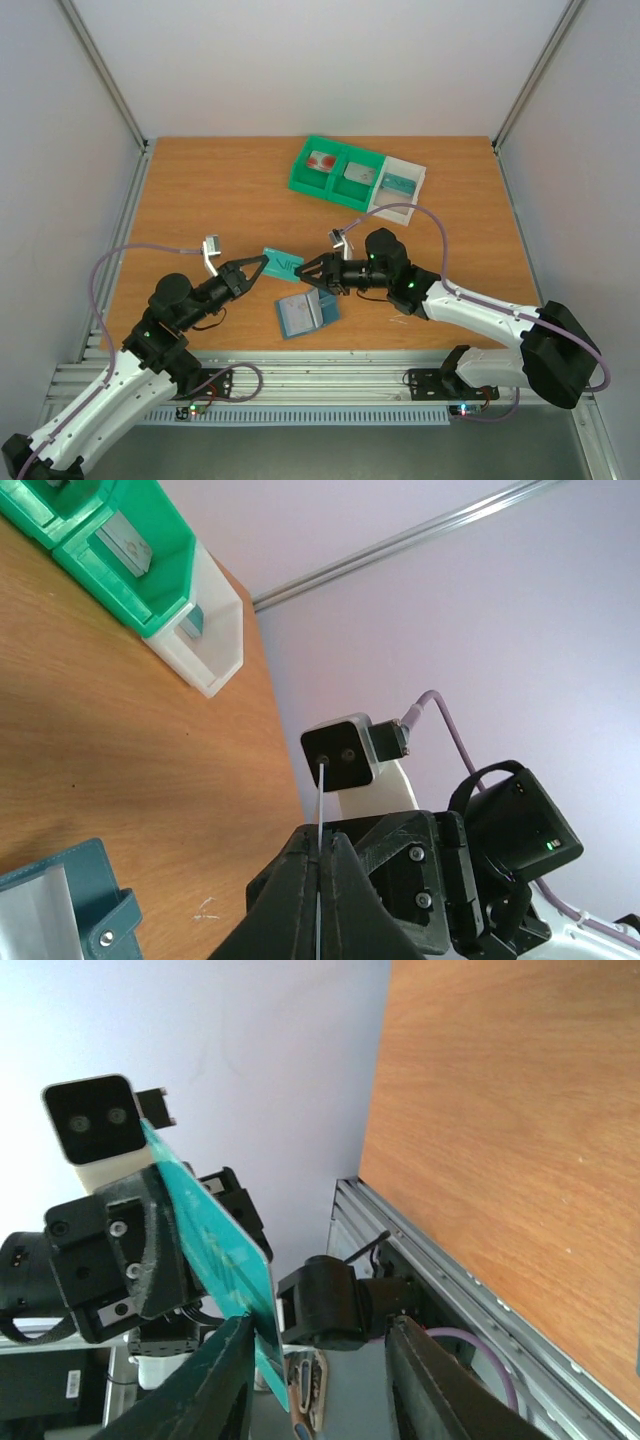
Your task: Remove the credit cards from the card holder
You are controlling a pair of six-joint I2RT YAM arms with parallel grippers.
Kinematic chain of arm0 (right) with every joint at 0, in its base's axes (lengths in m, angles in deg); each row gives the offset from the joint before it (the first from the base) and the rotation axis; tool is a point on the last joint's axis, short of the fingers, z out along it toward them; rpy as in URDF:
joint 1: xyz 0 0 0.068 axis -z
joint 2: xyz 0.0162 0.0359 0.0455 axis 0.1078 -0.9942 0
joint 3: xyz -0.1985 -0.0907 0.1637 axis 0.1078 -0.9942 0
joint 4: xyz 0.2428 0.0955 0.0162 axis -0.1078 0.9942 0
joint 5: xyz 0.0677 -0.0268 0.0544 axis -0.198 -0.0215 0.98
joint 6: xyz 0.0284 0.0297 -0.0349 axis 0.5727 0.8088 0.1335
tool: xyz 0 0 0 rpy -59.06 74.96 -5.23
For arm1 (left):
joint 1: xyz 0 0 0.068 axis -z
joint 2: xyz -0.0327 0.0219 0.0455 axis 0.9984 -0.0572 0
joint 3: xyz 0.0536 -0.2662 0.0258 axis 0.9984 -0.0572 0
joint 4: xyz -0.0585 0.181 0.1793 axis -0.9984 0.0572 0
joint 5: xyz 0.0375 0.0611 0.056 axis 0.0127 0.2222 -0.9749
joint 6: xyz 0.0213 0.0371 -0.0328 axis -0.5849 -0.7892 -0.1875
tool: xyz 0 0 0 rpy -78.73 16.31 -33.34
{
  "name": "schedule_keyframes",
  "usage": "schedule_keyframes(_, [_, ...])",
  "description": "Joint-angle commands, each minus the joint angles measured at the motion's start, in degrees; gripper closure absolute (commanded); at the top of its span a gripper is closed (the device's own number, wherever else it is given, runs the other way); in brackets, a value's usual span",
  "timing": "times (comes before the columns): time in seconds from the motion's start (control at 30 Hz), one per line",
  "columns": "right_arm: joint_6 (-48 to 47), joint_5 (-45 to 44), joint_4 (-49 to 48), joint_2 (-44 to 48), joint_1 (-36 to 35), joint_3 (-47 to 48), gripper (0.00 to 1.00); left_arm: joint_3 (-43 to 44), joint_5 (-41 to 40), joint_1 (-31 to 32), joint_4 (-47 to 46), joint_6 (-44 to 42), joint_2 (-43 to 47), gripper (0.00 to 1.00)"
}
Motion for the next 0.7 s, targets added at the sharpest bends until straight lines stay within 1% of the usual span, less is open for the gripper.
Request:
schedule_keyframes(0.0, [2.25, -2.69, -5.44, -0.16, -0.54, -0.07, 0.66, 0.10, -2.71, 0.18, -4.67, 1.09, -0.02, 1.00])
schedule_keyframes(0.1, [2.16, -3.17, -5.58, 0.12, -0.99, -0.06, 0.70, -0.35, -3.92, 0.20, -5.08, 1.65, 0.03, 0.99])
schedule_keyframes(0.2, [1.95, -3.58, -5.49, 0.07, -1.89, 0.05, 0.71, -1.13, -4.75, 0.20, -6.80, 2.68, -0.36, 1.00])
schedule_keyframes(0.4, [2.46, -3.52, -6.56, -0.02, -2.27, 0.02, 0.77, -1.22, -5.17, 0.18, -7.87, 3.45, -1.21, 1.00])
schedule_keyframes(0.67, [2.76, -3.51, -8.74, 0.23, -2.37, -1.46, 0.87, -2.16, -6.21, 0.19, -8.10, 4.12, -1.47, 0.99])
